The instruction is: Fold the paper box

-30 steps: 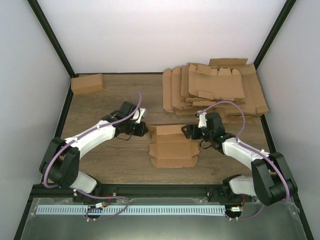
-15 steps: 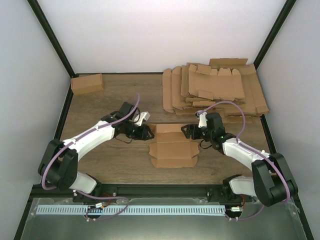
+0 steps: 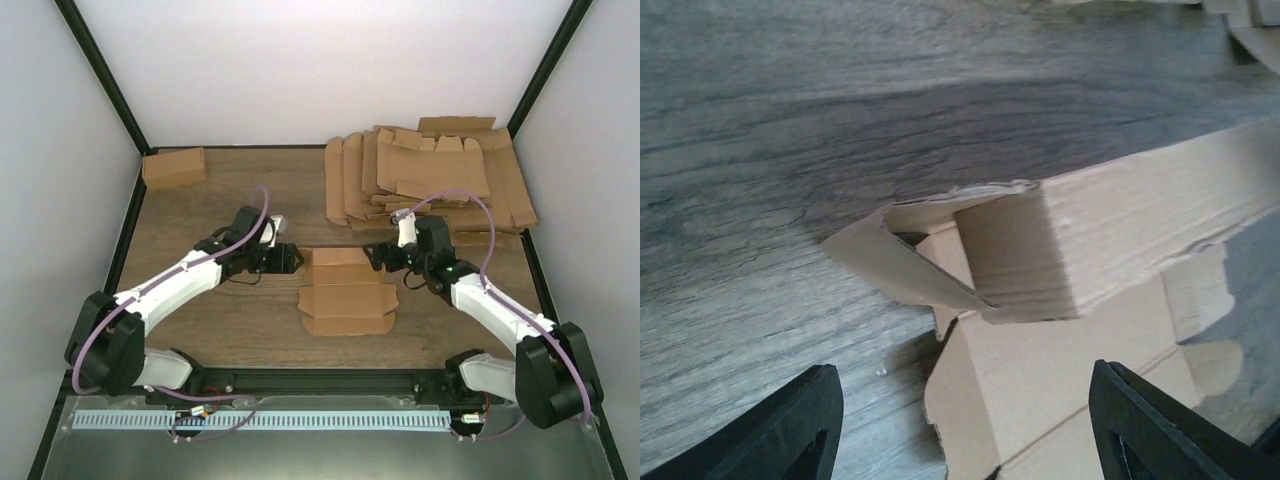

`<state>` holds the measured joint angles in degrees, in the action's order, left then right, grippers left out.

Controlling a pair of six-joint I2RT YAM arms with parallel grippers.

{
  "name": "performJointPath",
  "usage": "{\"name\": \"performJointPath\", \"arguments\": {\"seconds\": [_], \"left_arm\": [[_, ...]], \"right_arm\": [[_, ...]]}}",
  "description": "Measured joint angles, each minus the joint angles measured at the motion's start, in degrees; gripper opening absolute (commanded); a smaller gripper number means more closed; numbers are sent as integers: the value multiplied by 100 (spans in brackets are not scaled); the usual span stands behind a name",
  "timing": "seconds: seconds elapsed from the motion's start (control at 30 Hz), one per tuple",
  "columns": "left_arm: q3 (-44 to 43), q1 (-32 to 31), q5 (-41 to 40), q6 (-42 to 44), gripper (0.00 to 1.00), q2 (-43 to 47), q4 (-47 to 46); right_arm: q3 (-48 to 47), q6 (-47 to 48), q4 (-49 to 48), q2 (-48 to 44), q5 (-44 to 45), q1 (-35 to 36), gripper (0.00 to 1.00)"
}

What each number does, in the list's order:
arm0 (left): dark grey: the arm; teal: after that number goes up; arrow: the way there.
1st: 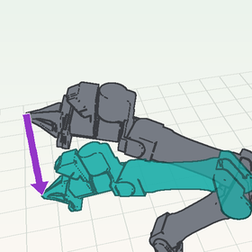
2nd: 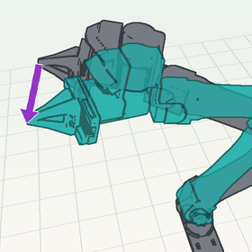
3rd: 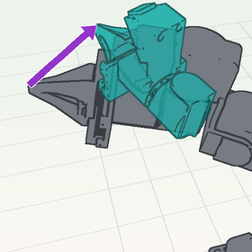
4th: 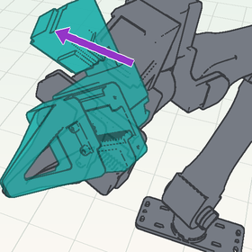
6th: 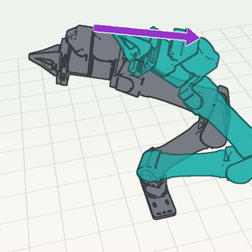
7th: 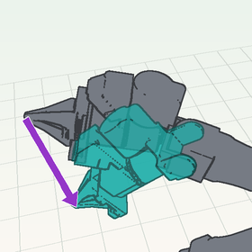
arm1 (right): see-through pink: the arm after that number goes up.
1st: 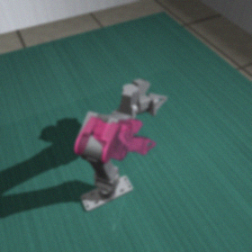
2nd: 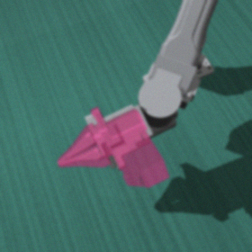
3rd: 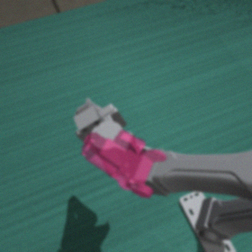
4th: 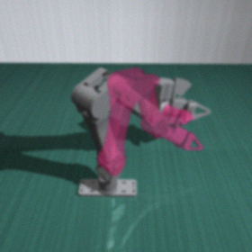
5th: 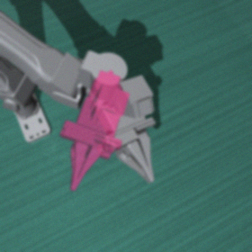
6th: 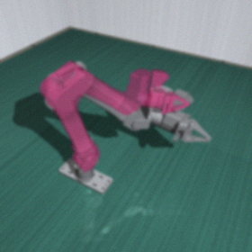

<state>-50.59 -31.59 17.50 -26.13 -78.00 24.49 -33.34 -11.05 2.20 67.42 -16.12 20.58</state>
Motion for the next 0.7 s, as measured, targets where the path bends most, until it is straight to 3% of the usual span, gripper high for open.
{"name": "performJointPath", "arguments": {"seconds": [0.17,0.33,0.5,0.7], "left_arm": [[184,-70,-269,-162,70,-109,-186],[837,-114,-297,-540,70,695,-396],[1781,-629,-146,-1274,69,1154,-927],[2557,-1082,-35,-2015,64,868,-1499]], "right_arm": [[-688,841,264,111,181,660,93],[-1816,1851,684,839,667,1545,92],[-1967,2378,938,1078,1134,1740,93],[-1853,2479,960,988,1237,1740,93]]}}
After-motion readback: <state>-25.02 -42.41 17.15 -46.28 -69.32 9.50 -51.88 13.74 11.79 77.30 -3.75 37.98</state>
